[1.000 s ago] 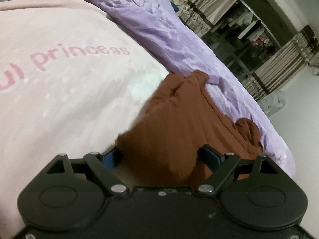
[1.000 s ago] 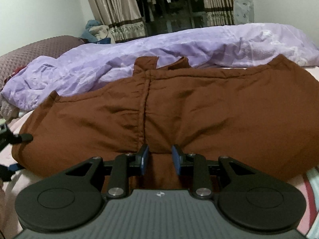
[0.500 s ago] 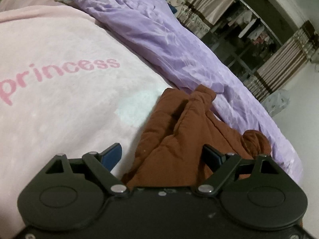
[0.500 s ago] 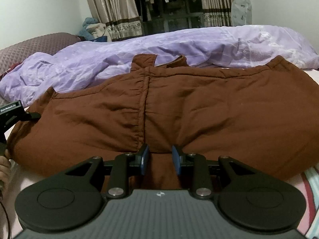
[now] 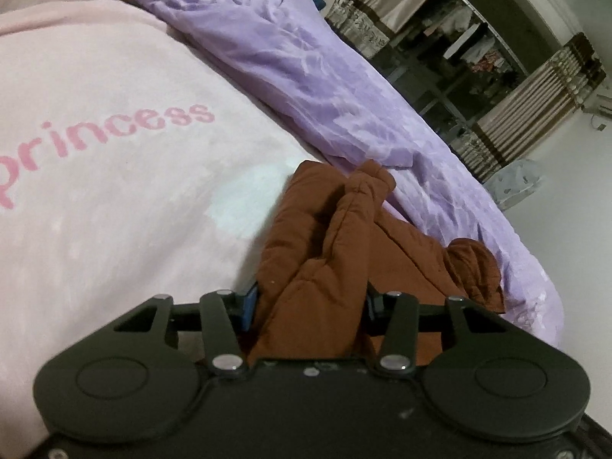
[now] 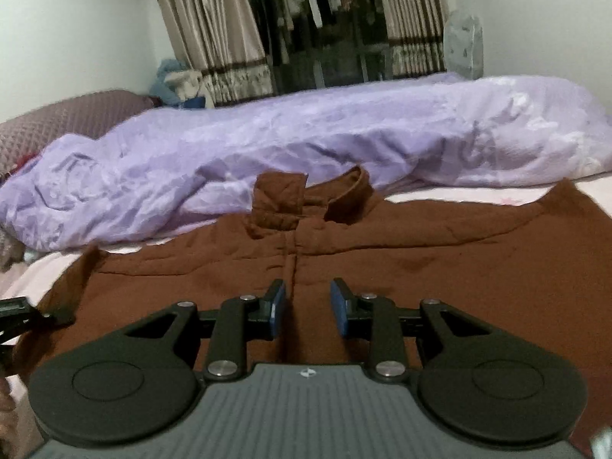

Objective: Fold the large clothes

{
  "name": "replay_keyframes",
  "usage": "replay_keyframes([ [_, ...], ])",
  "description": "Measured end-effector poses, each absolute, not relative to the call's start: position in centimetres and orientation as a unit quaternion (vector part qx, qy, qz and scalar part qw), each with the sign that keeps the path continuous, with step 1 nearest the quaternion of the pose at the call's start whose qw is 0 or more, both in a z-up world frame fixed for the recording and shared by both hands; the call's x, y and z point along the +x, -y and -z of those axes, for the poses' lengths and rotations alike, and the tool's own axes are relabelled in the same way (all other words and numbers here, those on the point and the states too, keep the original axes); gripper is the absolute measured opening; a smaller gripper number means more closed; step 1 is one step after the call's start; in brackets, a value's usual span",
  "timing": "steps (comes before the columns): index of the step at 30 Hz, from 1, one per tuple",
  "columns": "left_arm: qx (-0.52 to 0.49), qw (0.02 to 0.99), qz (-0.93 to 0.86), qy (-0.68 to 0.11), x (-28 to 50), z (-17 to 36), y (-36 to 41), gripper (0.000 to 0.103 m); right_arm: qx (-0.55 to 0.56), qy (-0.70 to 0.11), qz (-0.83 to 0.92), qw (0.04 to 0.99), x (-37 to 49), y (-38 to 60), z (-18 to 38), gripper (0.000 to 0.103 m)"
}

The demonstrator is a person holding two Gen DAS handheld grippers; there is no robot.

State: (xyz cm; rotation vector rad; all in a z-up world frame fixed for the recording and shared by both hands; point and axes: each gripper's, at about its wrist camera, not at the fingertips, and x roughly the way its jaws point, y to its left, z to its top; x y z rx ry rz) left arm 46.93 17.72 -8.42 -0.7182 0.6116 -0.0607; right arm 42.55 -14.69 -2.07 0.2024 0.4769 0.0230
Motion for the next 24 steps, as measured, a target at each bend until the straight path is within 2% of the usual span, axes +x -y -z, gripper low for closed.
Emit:
replay_keyframes([
  [4, -0.356, 0.886, 0.036, -0.296, 47.1, 9.0, -18.2, 0.048, 0.085, -0.271, -0.011, 0.959, 44.8, 14.0, 3.9, 0.038],
  [13, -0.359, 0.885, 0.04, -0.294, 47.4, 9.5, -18.2, 0.05, 0.076, -0.253, -0.008, 0.964, 44.5, 13.5, 4.3, 0.042],
  [19, -0.355, 0.886, 0.037, -0.295, 47.3, 9.5, -18.1, 0.05, 0.099, -0.232, -0.012, 0.968, 40.4, 15.1, 1.9, 0.042],
  [24, -0.355, 0.886, 0.039, -0.294, 47.2, 9.6, -18.1, 0.05, 0.088, -0.229, -0.007, 0.969, 36.6, 15.9, 1.9, 0.042],
])
